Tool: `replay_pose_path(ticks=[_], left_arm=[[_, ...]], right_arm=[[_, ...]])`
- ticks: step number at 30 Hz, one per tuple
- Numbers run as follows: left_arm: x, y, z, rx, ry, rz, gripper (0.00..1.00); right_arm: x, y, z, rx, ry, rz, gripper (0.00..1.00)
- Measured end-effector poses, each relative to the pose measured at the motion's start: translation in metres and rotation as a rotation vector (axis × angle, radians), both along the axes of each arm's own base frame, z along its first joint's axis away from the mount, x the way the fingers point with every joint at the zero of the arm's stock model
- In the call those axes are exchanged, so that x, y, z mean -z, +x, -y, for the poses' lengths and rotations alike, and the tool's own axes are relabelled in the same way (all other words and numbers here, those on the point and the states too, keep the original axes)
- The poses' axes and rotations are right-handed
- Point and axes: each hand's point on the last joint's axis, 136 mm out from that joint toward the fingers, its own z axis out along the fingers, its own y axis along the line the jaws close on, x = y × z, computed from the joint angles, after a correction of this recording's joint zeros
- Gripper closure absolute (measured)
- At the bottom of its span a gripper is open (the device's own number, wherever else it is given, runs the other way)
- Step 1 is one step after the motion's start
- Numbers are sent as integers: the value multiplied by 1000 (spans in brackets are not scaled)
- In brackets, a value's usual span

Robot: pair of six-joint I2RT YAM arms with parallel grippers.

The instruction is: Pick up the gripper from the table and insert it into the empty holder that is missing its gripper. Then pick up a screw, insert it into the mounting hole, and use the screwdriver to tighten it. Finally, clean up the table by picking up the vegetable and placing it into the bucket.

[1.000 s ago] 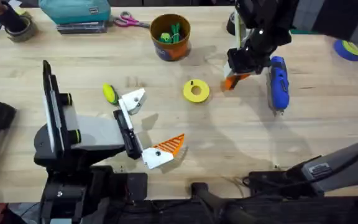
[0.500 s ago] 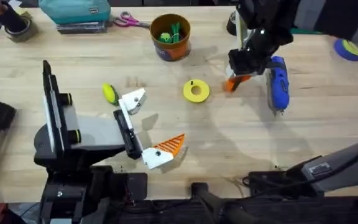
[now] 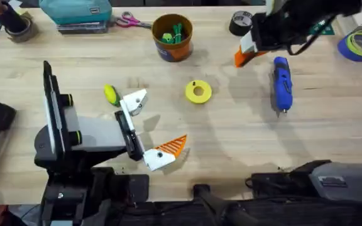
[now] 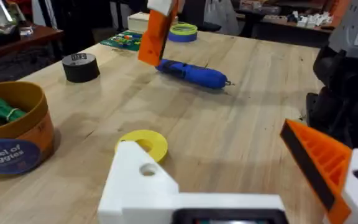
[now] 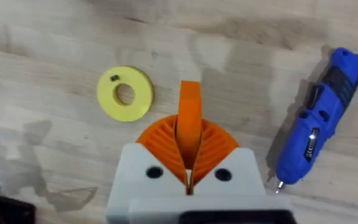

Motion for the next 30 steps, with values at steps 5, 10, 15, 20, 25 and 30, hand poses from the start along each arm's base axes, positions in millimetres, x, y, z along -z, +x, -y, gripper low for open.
replay_pose_path(ticks=[5,10,15,20,25,30], left_arm=[[0,0,0,0,0,0,14],[0,0,0,0,0,0,15],[0,0,0,0,0,0,15],[0,0,0,0,0,0,15],[0,0,0,0,0,0,15],[0,0,0,0,0,-1,15]], right_arm=[[-26,-3,-11,-27,93,76,993],[-45,-3,-26,-63,229,112,993],[-51,13,-50,-146,543,146,993],[-46,10,-69,-252,753,153,993],[-38,-11,-86,-346,931,93,993],[-25,-36,-94,-416,1081,14,993]])
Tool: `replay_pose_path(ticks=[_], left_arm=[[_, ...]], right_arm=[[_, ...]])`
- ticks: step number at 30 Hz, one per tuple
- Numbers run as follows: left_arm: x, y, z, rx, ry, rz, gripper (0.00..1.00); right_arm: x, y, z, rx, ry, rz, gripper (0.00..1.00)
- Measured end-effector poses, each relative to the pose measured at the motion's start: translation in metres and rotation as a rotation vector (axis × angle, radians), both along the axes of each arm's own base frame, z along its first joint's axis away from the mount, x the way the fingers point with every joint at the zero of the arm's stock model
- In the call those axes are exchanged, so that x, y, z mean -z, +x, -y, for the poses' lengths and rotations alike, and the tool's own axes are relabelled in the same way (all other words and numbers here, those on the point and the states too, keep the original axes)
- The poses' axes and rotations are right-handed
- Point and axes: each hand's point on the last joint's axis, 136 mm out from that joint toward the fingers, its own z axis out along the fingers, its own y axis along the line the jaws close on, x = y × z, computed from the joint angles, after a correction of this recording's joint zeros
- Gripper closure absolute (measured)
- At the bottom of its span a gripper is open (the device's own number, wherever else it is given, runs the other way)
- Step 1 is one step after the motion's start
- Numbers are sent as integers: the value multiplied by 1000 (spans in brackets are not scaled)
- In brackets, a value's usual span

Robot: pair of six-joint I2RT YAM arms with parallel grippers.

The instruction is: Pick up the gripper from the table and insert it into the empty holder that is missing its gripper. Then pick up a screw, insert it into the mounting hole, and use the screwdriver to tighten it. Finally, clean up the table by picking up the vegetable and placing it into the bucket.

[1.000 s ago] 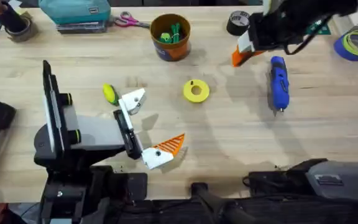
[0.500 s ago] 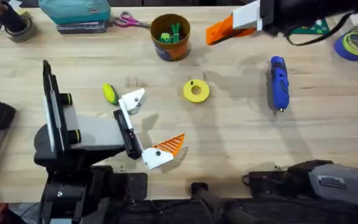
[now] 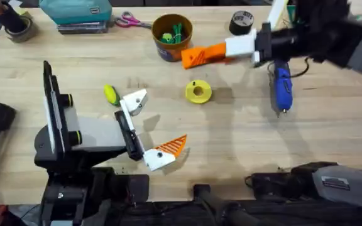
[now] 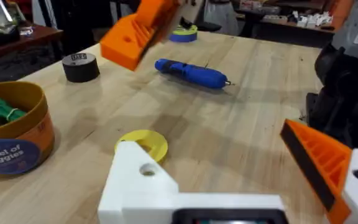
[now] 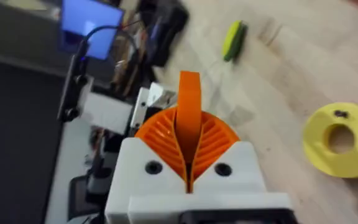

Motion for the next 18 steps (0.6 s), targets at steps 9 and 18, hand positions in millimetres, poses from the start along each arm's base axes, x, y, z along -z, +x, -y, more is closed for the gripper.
replay_pose_path(ticks=[9,18], left_arm=[[0,0,0,-1,0,0,15],[0,0,0,-1,-1,-2,15]], right_arm=[[24,-32,-2,-97,143,-102,993],[40,-51,-1,-143,199,-196,993]])
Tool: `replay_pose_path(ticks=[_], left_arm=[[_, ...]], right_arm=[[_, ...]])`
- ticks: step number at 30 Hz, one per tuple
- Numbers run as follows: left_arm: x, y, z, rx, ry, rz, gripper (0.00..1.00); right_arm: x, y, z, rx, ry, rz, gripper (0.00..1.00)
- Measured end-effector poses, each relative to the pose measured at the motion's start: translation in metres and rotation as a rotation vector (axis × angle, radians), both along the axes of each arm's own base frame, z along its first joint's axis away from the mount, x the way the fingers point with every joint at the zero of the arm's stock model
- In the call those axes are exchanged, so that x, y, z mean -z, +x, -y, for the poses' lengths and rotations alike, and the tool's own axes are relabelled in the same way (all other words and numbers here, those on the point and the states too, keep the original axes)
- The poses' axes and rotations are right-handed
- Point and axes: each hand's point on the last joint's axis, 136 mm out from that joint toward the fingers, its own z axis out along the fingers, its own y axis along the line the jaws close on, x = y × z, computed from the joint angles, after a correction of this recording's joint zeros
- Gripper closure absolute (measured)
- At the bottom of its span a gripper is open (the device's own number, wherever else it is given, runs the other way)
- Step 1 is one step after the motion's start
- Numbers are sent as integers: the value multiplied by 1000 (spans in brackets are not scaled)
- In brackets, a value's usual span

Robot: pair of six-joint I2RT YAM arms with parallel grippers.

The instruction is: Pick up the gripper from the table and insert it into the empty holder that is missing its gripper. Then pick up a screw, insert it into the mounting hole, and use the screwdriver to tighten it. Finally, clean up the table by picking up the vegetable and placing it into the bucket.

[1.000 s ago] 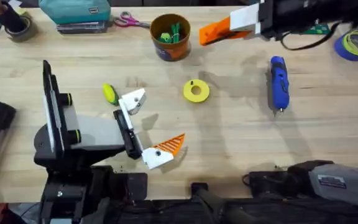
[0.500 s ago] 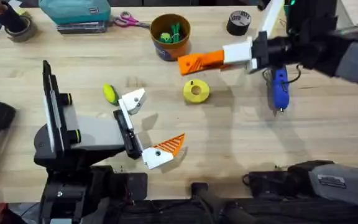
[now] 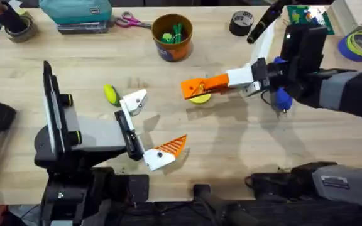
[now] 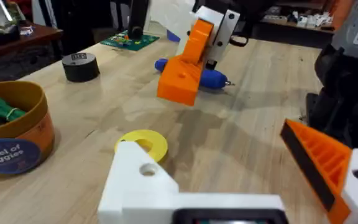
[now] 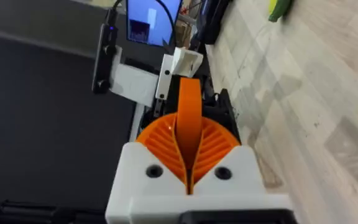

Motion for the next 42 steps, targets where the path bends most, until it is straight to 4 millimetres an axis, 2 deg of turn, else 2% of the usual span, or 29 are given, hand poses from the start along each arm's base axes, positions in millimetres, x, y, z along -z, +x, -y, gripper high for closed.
replay_pose_path(ticks=[6,12,18,29,34,36,39,42], left_arm=[[0,0,0,0,0,0,15],[0,0,0,0,0,0,15],[0,0,0,0,0,0,15],[0,0,0,0,0,0,16],[0,0,0,0,0,0,15],[0,0,0,0,0,0,15],[0,0,0,0,0,0,15],[0,0,0,0,0,0,15]], right_arm=[[2,2,-3,-26,14,-29,993],[4,2,-16,-83,25,-20,993],[-5,-1,-28,-142,47,39,993],[-9,-20,-52,-221,28,-67,993],[-3,-22,-61,-217,19,-99,993],[9,-21,-68,-210,6,-140,993],[16,-20,-70,-183,0,-156,993],[15,-20,-69,-162,19,-106,993]])
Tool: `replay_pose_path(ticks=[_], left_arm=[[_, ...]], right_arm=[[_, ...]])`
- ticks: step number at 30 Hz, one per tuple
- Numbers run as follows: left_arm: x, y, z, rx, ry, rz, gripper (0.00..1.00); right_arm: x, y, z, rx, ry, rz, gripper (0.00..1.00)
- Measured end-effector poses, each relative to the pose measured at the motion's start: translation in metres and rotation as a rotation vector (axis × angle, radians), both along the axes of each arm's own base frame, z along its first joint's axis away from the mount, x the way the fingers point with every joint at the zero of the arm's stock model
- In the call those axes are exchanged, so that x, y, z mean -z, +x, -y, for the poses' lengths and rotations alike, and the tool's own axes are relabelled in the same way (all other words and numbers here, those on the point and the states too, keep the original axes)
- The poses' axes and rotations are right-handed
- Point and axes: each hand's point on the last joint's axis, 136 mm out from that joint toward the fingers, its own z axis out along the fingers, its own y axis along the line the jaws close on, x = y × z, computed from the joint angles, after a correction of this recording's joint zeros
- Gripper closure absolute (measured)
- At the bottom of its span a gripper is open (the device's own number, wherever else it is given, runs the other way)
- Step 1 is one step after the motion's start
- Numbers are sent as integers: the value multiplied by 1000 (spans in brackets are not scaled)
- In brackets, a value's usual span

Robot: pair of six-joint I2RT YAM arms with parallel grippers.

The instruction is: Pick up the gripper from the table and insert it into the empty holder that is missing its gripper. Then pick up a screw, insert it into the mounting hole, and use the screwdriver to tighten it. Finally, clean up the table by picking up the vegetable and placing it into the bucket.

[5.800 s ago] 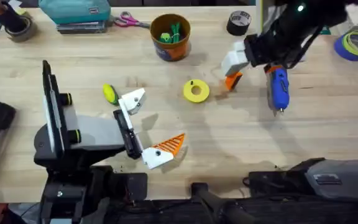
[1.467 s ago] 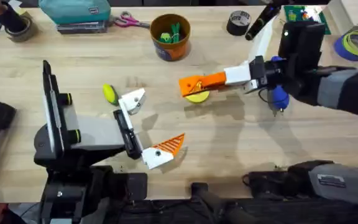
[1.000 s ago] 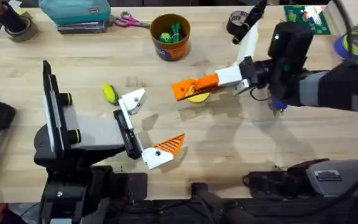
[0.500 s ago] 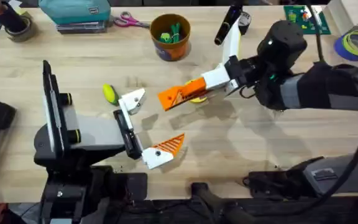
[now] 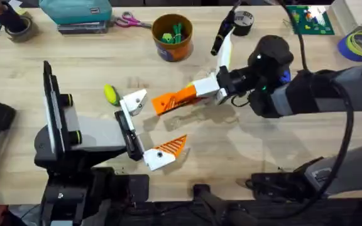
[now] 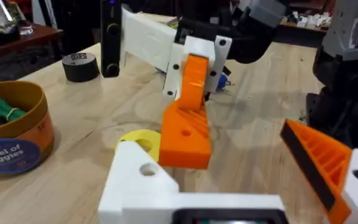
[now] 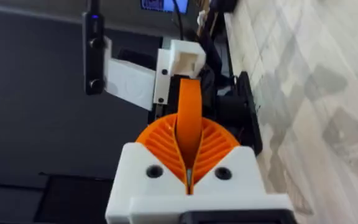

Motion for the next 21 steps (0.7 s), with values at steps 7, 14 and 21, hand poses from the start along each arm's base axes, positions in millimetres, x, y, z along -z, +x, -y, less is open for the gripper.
replay_pose_path(ticks=[7,14,21], left_arm=[[0,0,0,0,0,0,16],[0,0,0,0,0,0,15],[0,0,0,0,0,0,15]], right_arm=[[5,-1,2,39,-3,-17,993],[5,-1,2,61,0,-18,993],[1,-5,-4,56,19,16,993]])
